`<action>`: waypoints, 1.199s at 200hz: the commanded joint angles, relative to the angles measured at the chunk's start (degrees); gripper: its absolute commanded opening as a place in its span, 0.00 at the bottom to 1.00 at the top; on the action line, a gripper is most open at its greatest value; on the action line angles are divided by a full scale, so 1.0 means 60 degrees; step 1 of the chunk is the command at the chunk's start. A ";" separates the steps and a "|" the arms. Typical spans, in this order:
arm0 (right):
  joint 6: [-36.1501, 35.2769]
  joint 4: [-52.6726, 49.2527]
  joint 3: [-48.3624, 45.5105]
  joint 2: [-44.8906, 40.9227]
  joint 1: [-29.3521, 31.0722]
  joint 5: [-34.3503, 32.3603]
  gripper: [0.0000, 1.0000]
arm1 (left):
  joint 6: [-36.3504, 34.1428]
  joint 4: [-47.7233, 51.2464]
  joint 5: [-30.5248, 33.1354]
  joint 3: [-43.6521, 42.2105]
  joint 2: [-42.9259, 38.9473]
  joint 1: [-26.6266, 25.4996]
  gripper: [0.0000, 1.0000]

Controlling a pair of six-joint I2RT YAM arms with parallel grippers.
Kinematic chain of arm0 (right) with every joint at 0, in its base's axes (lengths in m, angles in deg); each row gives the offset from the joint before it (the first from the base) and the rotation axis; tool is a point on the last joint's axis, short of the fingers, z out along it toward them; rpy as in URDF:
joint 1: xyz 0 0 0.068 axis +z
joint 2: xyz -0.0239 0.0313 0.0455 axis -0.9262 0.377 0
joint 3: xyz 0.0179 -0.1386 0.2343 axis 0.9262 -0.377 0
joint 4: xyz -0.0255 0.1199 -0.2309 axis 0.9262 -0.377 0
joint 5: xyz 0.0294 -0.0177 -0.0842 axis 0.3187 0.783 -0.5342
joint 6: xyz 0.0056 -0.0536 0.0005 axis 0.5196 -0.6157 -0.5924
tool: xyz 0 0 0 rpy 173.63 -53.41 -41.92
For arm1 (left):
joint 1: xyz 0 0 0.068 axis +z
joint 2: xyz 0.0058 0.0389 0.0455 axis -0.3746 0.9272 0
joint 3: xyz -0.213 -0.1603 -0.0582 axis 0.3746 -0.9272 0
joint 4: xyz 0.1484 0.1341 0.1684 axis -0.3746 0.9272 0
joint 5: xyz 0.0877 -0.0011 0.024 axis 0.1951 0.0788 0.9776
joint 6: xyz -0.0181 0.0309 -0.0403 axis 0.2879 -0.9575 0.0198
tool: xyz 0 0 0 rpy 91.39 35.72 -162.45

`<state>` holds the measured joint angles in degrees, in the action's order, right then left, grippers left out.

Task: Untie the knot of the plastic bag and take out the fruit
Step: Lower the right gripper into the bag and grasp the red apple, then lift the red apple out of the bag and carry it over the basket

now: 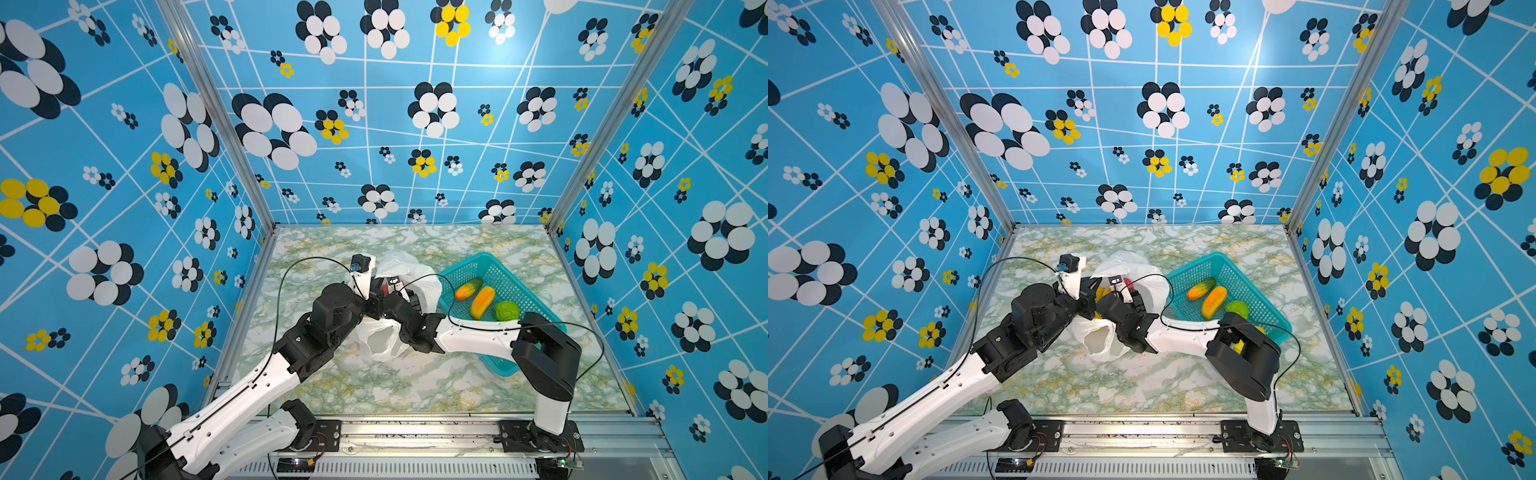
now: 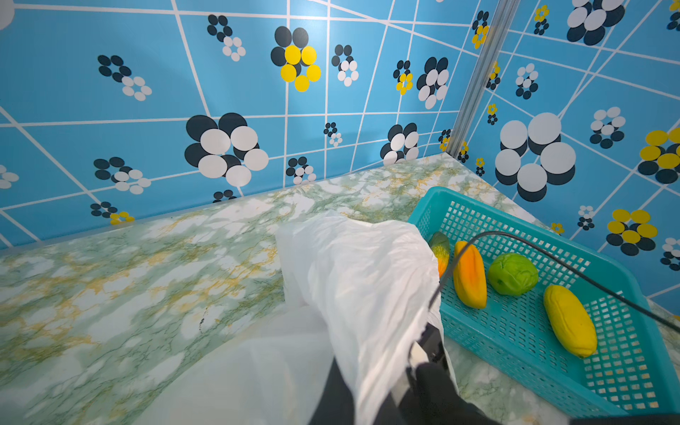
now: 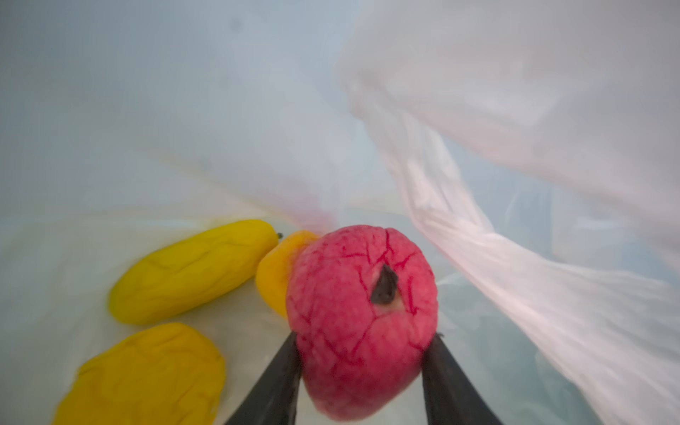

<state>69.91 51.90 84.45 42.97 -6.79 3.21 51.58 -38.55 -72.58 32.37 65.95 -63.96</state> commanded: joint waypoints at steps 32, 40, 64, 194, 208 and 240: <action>-0.0683 0.1486 -0.2692 -0.3146 0.0731 0.0649 0.34 | 0.0070 0.0050 0.0379 0.0303 0.0292 0.0166 0.00; -0.0651 0.1514 -0.3090 -0.3711 0.0736 0.1048 0.34 | 0.0104 0.0051 0.0393 0.0304 0.0337 0.0169 0.00; -0.0566 0.1263 -0.4132 -0.5529 0.0737 0.1075 0.32 | 0.0252 0.0168 0.0459 0.0331 0.0375 0.0209 0.00; 0.3039 -0.5879 -0.5072 -0.9190 -0.4405 0.0638 0.23 | 0.0453 0.0073 0.0197 0.0156 0.0215 0.0325 0.00; 0.3191 -0.5698 -0.5271 -0.8645 -0.4843 0.1428 0.23 | 0.0466 0.0168 0.0136 0.0216 0.0150 0.0327 0.00; 0.3276 -0.4835 -0.5760 -0.7558 -0.5907 0.3235 0.25 | 0.0483 0.0110 0.0132 0.0118 0.0021 0.0338 0.00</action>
<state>86.74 21.83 51.80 -5.48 -38.70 12.74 53.75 -38.04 -71.31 32.39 67.22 -62.49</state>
